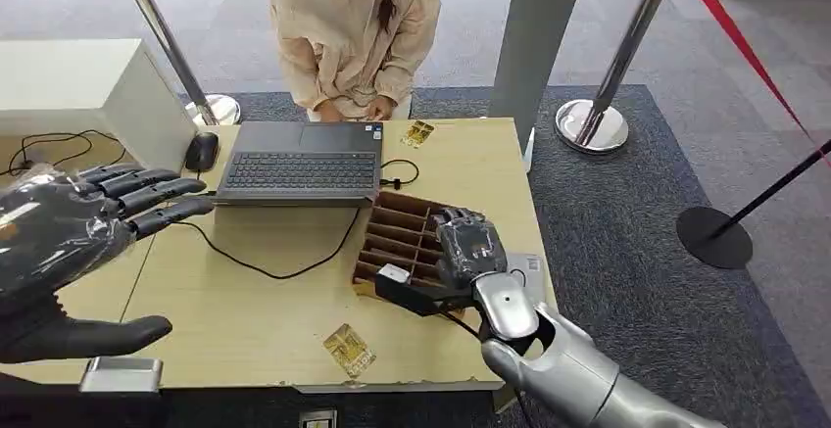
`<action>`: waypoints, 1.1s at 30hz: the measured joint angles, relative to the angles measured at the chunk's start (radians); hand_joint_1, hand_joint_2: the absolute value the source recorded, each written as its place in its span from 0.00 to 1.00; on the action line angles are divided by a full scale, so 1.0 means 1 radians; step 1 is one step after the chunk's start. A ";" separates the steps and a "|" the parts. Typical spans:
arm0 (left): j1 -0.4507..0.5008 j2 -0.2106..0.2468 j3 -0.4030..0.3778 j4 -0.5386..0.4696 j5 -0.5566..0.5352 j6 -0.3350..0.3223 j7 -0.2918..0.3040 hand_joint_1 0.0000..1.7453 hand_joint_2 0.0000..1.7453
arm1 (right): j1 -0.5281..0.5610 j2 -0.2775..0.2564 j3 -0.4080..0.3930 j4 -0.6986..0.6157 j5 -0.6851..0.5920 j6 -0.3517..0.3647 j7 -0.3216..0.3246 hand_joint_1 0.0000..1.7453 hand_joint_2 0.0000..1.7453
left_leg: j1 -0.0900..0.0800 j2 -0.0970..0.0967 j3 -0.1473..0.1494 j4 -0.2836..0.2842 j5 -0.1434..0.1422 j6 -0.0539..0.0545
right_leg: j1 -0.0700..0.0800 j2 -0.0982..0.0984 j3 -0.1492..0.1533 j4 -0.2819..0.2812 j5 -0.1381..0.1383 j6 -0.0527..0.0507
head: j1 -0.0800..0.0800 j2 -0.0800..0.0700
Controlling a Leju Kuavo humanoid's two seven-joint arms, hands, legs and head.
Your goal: Pass the card to the sensor for recognition and then transmit it.
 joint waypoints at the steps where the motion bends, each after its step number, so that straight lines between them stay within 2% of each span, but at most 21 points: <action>1: -0.001 0.000 -0.004 0.001 0.004 0.001 0.000 0.00 0.00 | 0.000 0.001 0.000 0.002 0.000 0.000 0.000 0.32 1.00 | 0.000 0.000 0.000 0.000 0.000 0.000 | 0.000 0.000 0.000 0.000 0.000 0.000 | 0.000 0.000; 33: -0.039 0.000 -0.087 0.015 0.085 0.023 0.000 0.00 0.00 | -0.002 0.006 -0.001 0.031 0.009 0.001 0.009 0.26 1.00 | 0.000 0.000 0.000 0.000 0.000 0.000 | 0.000 0.000 0.000 0.000 0.000 0.000 | 0.000 0.000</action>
